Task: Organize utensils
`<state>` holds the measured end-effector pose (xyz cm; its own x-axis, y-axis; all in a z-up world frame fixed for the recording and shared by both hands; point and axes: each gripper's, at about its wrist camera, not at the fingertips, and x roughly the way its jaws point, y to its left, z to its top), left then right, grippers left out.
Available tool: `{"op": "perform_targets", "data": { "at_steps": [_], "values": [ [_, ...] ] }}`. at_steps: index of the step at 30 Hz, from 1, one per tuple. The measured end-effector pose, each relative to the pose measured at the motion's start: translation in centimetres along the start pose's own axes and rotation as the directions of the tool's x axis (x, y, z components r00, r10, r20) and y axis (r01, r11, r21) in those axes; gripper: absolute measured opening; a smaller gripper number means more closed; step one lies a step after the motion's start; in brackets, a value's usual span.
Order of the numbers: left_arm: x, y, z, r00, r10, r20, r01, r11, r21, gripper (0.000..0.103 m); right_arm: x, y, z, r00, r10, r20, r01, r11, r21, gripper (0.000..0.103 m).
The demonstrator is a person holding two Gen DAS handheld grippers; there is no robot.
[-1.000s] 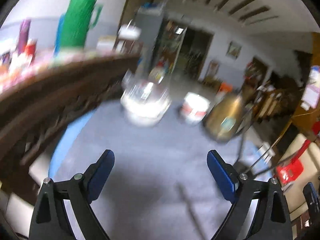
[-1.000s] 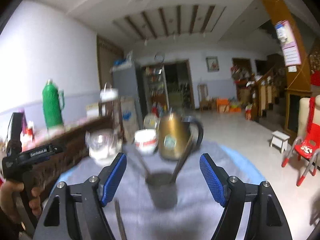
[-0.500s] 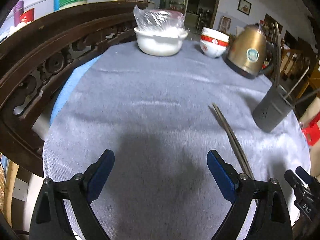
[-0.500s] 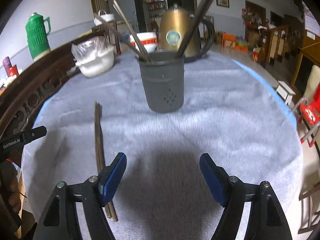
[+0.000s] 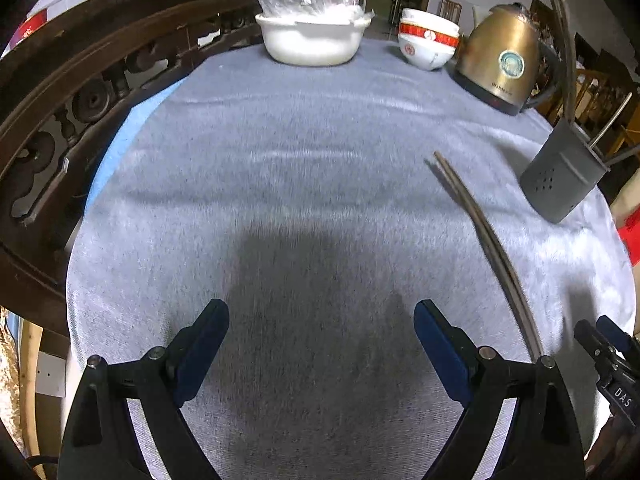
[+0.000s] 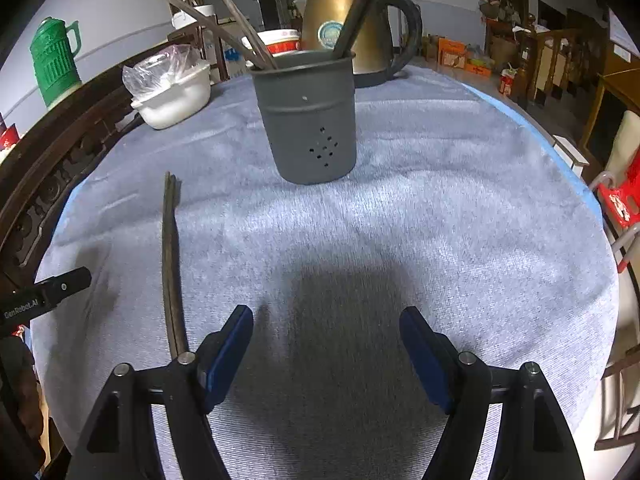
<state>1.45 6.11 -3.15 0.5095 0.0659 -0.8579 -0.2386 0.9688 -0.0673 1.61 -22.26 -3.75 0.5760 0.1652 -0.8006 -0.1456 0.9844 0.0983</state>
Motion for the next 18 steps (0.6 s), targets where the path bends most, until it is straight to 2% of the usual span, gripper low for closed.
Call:
{"op": "perform_targets", "data": {
  "at_steps": [5, 7, 12, 16, 18],
  "values": [
    [0.8, 0.0, -0.5, 0.999, 0.013, -0.040, -0.013, 1.000, 0.005, 0.094, 0.4, 0.3, 0.0, 1.000, -0.014, -0.022, 0.014, 1.000, -0.014, 0.079],
    [0.8, -0.2, -0.6, 0.999, 0.031, -0.034, -0.030, 0.999, 0.027, 0.094, 0.1, 0.4, 0.2, 1.000, 0.000, -0.019, 0.000, 1.000, -0.011, 0.079],
    [0.8, -0.4, -0.9, 0.999, 0.040, -0.021, -0.039, 0.998, 0.046, 0.095, -1.0, 2.3, 1.2, 0.993, 0.118, -0.013, -0.118, 0.991, -0.057, 0.079],
    [0.8, -0.5, -1.0, 0.999, 0.037, -0.011, -0.036, 0.998, 0.051, 0.096, -0.4, 4.9, 1.7, 0.975, 0.211, -0.068, -0.218, 0.969, -0.117, 0.078],
    [0.7, -0.4, -1.1, 0.999, 0.034, -0.009, -0.033, 0.998, 0.056, 0.096, -0.1, 6.1, 1.5, 0.970, 0.226, -0.090, -0.237, 0.960, -0.148, 0.078]
  ]
}}
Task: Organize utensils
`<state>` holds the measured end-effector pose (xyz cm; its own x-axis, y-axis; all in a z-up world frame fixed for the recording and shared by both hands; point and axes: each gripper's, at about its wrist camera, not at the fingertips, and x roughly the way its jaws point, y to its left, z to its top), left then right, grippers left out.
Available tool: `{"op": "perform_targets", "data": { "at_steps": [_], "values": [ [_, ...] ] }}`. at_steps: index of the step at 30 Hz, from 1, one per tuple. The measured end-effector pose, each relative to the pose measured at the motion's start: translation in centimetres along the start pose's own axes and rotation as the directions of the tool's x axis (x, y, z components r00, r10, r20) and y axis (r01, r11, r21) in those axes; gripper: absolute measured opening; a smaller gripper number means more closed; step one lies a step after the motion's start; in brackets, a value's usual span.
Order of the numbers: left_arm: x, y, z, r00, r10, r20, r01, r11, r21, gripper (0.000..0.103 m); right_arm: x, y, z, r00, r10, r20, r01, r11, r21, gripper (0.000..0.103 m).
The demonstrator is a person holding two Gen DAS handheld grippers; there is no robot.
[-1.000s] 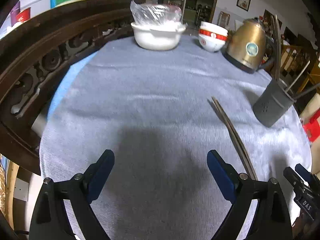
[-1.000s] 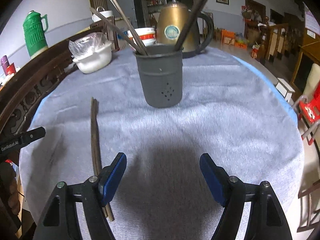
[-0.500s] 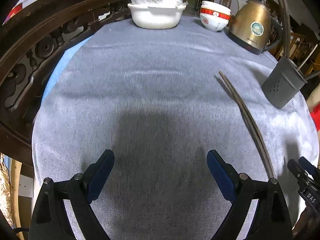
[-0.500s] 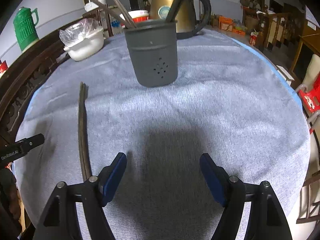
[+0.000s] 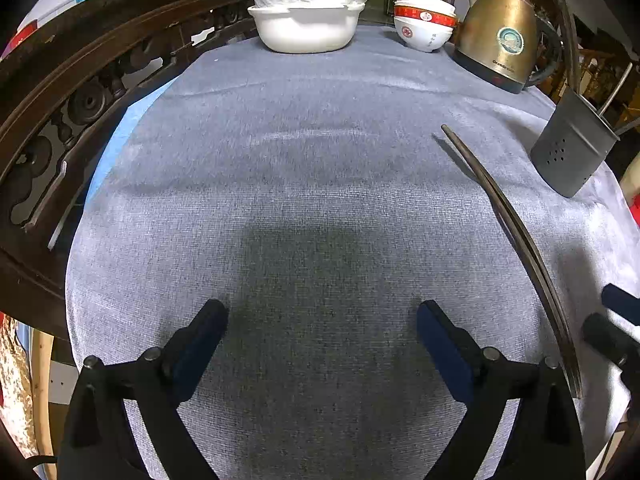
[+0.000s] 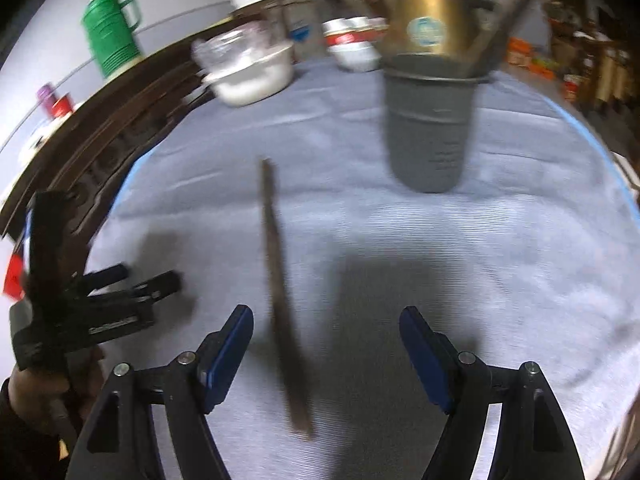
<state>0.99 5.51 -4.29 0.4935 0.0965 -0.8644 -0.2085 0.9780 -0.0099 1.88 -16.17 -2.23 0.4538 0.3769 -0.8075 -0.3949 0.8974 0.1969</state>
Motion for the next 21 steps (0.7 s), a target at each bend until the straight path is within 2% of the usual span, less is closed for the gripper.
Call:
{"op": "perform_targets", "data": {
  "at_steps": [2, 4, 6, 8, 9, 10, 13, 14, 17, 18, 19, 20, 21],
  "values": [
    [0.0, 0.2, 0.1, 1.000, -0.002, 0.002, 0.002, 1.000, 0.003, 0.096, 0.9, 1.3, 0.0, 0.999, 0.009, -0.032, -0.010, 0.999, -0.044, 0.068],
    [0.2, 0.4, 0.2, 1.000, -0.003, 0.003, 0.003, 1.000, 0.004, 0.097, 1.8, 1.9, -0.4, 0.998, -0.005, -0.068, 0.000, 0.998, -0.066, 0.047],
    [0.3, 0.5, 0.2, 1.000, -0.004, 0.003, 0.004, 1.000, 0.004, 0.097, 2.2, 2.4, -0.5, 0.997, -0.039, -0.070, 0.032, 0.995, -0.093, 0.044],
    [0.3, 0.4, 0.2, 1.000, -0.003, 0.003, 0.003, 1.000, 0.004, 0.097, 2.3, 2.5, -0.3, 0.995, -0.060, -0.079, 0.053, 0.995, -0.089, 0.036],
    [0.3, 0.4, 0.2, 1.000, -0.003, 0.002, 0.003, 1.000, 0.004, 0.097, 2.4, 2.3, -0.2, 0.995, -0.063, -0.082, 0.057, 0.995, -0.077, 0.023],
    [0.3, 0.4, 0.2, 1.000, -0.003, 0.001, 0.003, 1.000, 0.003, 0.097, 2.4, 1.9, -0.1, 0.994, -0.054, -0.091, 0.050, 0.998, -0.046, 0.015],
    [0.3, 0.5, 0.2, 1.000, -0.005, -0.003, 0.005, 1.000, 0.002, 0.097, 2.3, 1.2, 0.1, 0.994, -0.003, -0.108, 0.010, 0.998, 0.065, 0.013],
    [0.3, 0.6, 0.3, 1.000, -0.005, -0.006, 0.005, 1.000, 0.000, 0.097, 2.4, 1.0, 0.0, 0.993, 0.038, -0.108, -0.024, 0.991, 0.134, 0.013],
    [0.3, 0.9, 0.4, 1.000, -0.009, -0.015, 0.009, 1.000, -0.014, 0.097, 2.8, 0.6, -0.2, 0.982, 0.168, -0.085, -0.133, 0.939, 0.319, 0.016],
    [0.3, 1.1, 0.5, 1.000, -0.013, -0.018, 0.013, 1.000, -0.021, 0.097, 3.0, 0.9, -0.2, 0.980, 0.174, -0.091, -0.136, 0.936, 0.324, 0.019],
    [0.3, 1.3, 0.5, 1.000, -0.015, -0.021, 0.015, 1.000, -0.027, 0.097, 3.2, 1.2, -0.2, 0.982, 0.158, -0.100, -0.120, 0.943, 0.310, 0.027],
    [0.3, 1.5, 0.6, 1.000, -0.017, -0.026, 0.016, 0.999, -0.036, 0.097, 3.1, 1.6, -0.1, 0.986, 0.134, -0.098, -0.101, 0.954, 0.281, 0.028],
    [0.2, 1.8, 0.6, 0.999, -0.020, -0.029, 0.019, 0.999, -0.046, 0.097, 2.9, 1.8, -0.2, 0.988, 0.119, -0.098, -0.088, 0.959, 0.270, 0.033]
  ]
}}
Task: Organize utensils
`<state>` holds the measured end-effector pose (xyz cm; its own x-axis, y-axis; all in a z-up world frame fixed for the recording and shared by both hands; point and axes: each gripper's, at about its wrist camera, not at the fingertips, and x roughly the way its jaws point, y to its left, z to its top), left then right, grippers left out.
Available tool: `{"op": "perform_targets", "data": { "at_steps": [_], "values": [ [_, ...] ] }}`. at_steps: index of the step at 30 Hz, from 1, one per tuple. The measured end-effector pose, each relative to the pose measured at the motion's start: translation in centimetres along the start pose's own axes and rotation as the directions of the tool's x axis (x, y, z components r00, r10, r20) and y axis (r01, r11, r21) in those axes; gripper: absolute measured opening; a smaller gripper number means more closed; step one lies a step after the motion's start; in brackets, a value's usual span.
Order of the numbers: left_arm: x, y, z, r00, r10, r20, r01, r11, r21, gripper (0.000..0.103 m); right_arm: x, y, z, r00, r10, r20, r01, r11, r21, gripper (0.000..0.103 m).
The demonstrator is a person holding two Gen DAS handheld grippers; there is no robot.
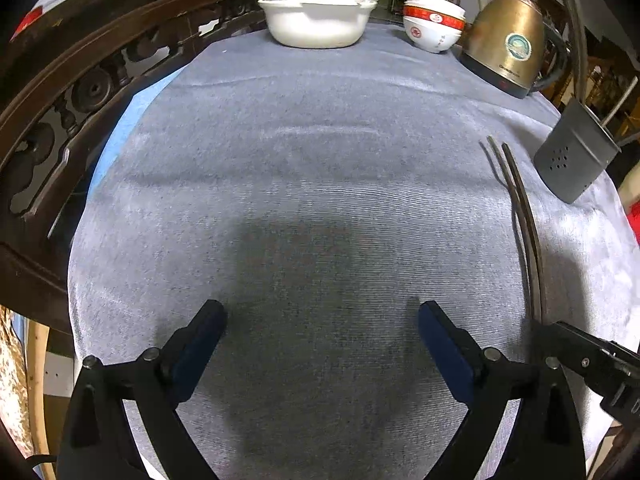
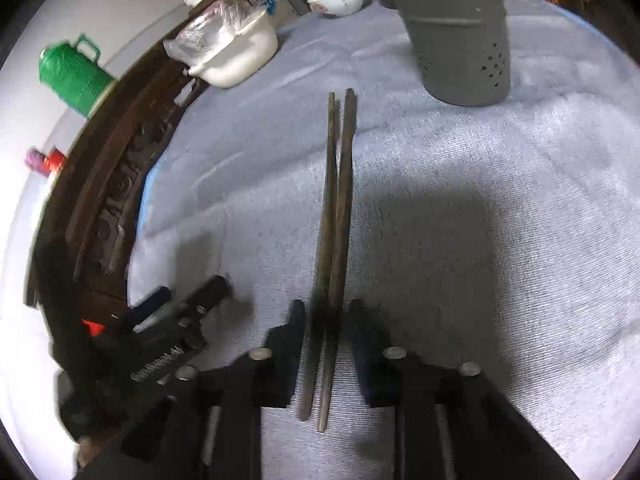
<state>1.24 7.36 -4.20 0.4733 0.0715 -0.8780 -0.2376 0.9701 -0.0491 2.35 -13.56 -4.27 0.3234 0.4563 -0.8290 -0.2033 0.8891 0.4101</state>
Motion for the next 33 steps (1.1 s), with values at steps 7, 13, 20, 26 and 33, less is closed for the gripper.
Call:
{"op": "perform_targets", "data": {
  "at_steps": [7, 13, 20, 26, 33],
  "values": [
    [0.0, -0.2, 0.2, 1.000, -0.010, -0.006, 0.010, 1.000, -0.028, 0.097, -1.6, -0.3, 1.5, 0.988, -0.112, 0.104, 0.117, 0.992, -0.042, 0.066],
    [0.0, -0.8, -0.2, 1.000, -0.005, -0.008, 0.005, 1.000, -0.001, 0.097, -0.6, -0.5, 3.9, 0.985, -0.140, 0.099, 0.148, 0.986, -0.075, 0.065],
    [0.1, -0.8, 0.0, 1.000, 0.000, -0.013, 0.000, 1.000, -0.004, 0.097, 0.1, -1.5, 4.0, 0.981, -0.176, 0.075, 0.182, 0.980, -0.082, 0.052],
    [0.2, -1.4, 0.1, 1.000, -0.010, -0.020, 0.010, 1.000, 0.003, 0.097, -0.9, -2.6, 4.3, 0.981, -0.172, 0.092, 0.176, 0.984, -0.038, 0.054],
    [0.0, -1.3, -0.2, 1.000, -0.006, -0.024, 0.006, 1.000, 0.001, 0.097, 1.1, -0.2, 4.7, 0.971, -0.228, 0.071, 0.236, 0.960, -0.152, 0.058]
  ]
}}
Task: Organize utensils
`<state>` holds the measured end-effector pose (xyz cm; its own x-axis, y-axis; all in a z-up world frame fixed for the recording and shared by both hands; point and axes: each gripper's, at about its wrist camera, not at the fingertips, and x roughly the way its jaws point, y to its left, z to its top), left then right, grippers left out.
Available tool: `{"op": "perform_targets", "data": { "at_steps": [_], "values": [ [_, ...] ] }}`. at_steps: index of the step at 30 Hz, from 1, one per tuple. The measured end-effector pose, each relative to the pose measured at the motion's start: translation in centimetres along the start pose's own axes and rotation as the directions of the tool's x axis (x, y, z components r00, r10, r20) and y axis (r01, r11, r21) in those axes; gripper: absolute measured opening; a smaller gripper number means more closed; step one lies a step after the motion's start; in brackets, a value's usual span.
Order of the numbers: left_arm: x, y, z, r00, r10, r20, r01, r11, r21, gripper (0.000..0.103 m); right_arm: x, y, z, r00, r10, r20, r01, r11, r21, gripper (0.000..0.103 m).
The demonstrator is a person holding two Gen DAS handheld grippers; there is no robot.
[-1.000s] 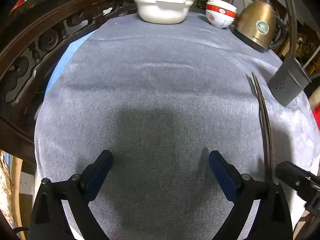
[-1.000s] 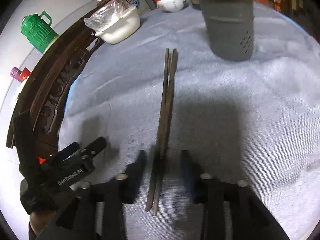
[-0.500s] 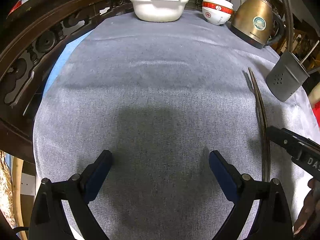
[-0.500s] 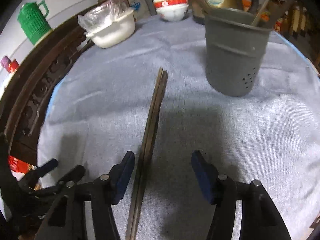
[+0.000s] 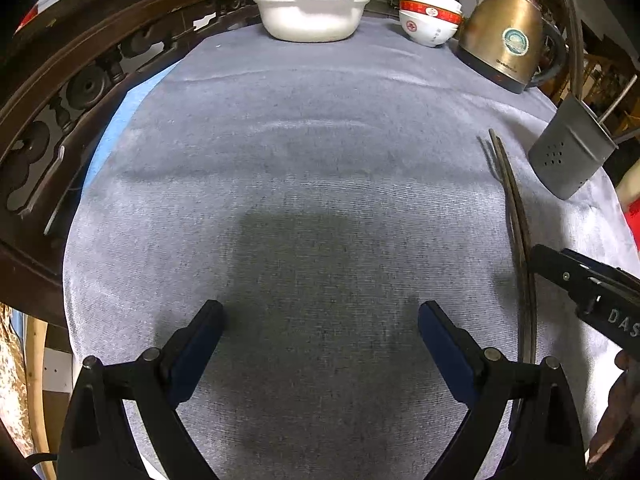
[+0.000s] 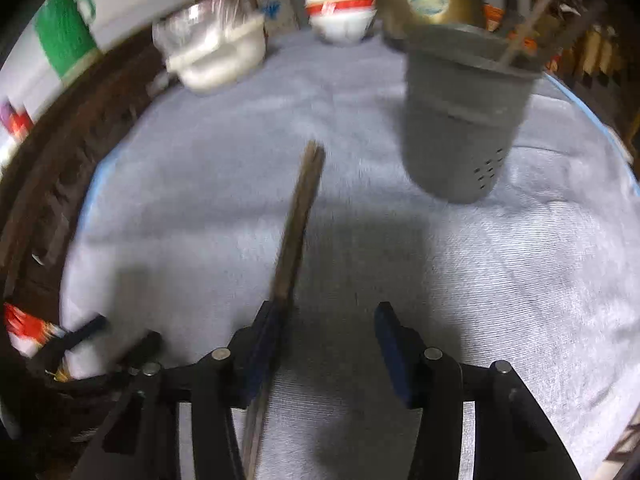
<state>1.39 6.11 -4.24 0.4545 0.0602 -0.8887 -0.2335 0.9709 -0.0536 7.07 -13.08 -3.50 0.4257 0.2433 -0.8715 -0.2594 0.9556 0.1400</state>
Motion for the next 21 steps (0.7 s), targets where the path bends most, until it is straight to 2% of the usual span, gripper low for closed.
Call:
{"op": "perform_targets", "data": {
  "at_steps": [4, 7, 9, 11, 13, 15, 21],
  "values": [
    [0.1, 0.3, 0.1, 1.000, 0.004, 0.002, -0.004, 1.000, -0.012, 0.097, -0.3, -0.8, 0.0, 0.996, -0.091, -0.013, 0.091, 0.996, 0.004, 0.058],
    [0.1, 0.0, 0.1, 1.000, 0.002, 0.005, -0.002, 1.000, -0.008, 0.097, -0.8, -1.8, 0.1, 1.000, -0.026, -0.007, 0.027, 0.998, 0.062, 0.058],
    [0.1, -0.3, 0.0, 1.000, 0.001, 0.005, -0.001, 1.000, 0.005, 0.097, -1.3, -1.3, 0.4, 1.000, -0.015, 0.019, 0.014, 0.999, 0.052, 0.060],
    [0.1, -0.5, 0.0, 1.000, 0.000, 0.004, -0.001, 1.000, 0.013, 0.097, -0.8, -0.1, 0.9, 1.000, -0.003, 0.008, 0.003, 1.000, 0.026, 0.060],
    [0.1, -0.3, 0.0, 1.000, -0.004, 0.002, 0.004, 1.000, 0.010, 0.097, 0.3, 0.8, 1.1, 0.999, -0.023, -0.023, 0.023, 1.000, -0.009, 0.060],
    [0.1, 0.1, 0.1, 1.000, -0.007, 0.000, 0.007, 1.000, 0.000, 0.097, 0.4, 1.1, 0.7, 0.999, -0.037, -0.017, 0.037, 0.999, -0.023, 0.061],
    [0.1, 0.2, 0.3, 1.000, -0.008, 0.005, 0.008, 1.000, -0.018, 0.097, 0.2, -0.7, 0.2, 0.996, -0.084, -0.025, 0.084, 0.996, 0.022, 0.061]
  ]
}}
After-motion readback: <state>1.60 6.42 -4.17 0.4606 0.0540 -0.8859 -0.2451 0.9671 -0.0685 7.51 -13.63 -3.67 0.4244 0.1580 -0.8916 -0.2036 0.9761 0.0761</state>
